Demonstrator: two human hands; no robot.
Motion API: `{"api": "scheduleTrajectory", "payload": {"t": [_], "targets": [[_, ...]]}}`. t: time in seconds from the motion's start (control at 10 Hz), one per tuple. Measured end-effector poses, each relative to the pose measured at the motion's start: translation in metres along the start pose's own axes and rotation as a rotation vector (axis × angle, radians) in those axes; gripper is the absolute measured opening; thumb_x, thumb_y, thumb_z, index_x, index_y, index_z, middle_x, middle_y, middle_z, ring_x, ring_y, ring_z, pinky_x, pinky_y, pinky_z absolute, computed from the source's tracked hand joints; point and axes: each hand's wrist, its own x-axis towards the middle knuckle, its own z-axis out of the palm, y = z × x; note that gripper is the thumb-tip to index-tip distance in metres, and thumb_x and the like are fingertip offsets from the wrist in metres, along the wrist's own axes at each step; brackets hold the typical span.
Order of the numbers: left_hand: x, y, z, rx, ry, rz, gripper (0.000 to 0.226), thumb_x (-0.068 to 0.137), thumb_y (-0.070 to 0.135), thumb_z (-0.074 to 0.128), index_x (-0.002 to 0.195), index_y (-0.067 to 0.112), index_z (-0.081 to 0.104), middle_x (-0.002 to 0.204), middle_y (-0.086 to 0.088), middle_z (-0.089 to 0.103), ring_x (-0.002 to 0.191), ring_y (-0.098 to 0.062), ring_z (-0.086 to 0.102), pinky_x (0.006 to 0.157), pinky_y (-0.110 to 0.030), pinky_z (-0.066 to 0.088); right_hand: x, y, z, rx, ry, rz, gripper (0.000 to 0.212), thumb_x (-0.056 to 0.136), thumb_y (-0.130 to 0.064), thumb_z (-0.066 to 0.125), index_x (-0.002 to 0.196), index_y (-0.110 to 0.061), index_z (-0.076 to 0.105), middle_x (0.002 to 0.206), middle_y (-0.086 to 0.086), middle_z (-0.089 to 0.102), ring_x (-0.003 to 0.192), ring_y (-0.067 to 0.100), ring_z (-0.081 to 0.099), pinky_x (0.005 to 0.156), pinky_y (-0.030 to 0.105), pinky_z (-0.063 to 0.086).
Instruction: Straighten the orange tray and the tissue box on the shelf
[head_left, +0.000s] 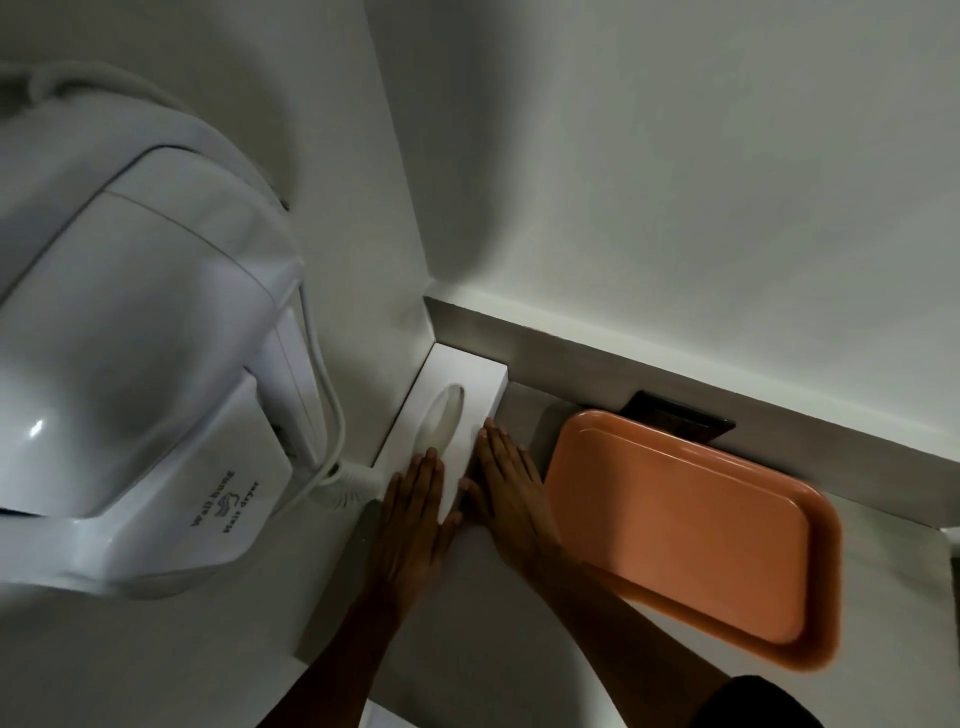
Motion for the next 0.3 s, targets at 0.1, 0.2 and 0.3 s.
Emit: {"api": "scheduleTrajectory", "payload": {"t": [0.1, 0.2, 0.3], "targets": [[0.001, -0.001, -0.009, -0.123, 0.035, -0.052, 0.071, 0.111, 0.051, 0.036, 0.157, -0.001, 0.048, 0.169, -0.021, 0.043, 0.159, -0.038, 0.041, 0.127, -0.062, 0.039, -0.015, -0.004, -0.009, 0.056, 0.026, 0.018, 0.068, 0.121, -0.043, 0.038, 0.179, -0.018, 0.011, 0.184, -0.006, -0.003, 0.17, 0.01, -0.007, 0.143, 0.039, 0.006], [0.007, 0.001, -0.022, -0.212, 0.08, -0.061, 0.065, 0.113, 0.045, 0.032, 0.163, 0.003, 0.04, 0.175, -0.016, 0.035, 0.165, -0.033, 0.032, 0.134, -0.055, 0.03, -0.025, -0.009, -0.018, 0.1, 0.132, 0.047, 0.066, 0.121, -0.04, 0.039, 0.179, -0.022, 0.013, 0.186, -0.006, 0.003, 0.171, 0.009, 0.0, 0.143, 0.038, 0.01], [0.023, 0.02, -0.042, -0.195, 0.18, -0.063, 0.056, 0.11, 0.023, 0.052, 0.16, -0.001, 0.044, 0.171, -0.019, 0.04, 0.162, -0.035, 0.037, 0.125, -0.059, 0.042, -0.037, -0.023, -0.032, 0.098, 0.319, 0.065, 0.063, 0.121, -0.033, 0.044, 0.177, -0.019, 0.022, 0.185, -0.005, 0.013, 0.172, 0.011, 0.013, 0.142, 0.039, 0.018]]}}
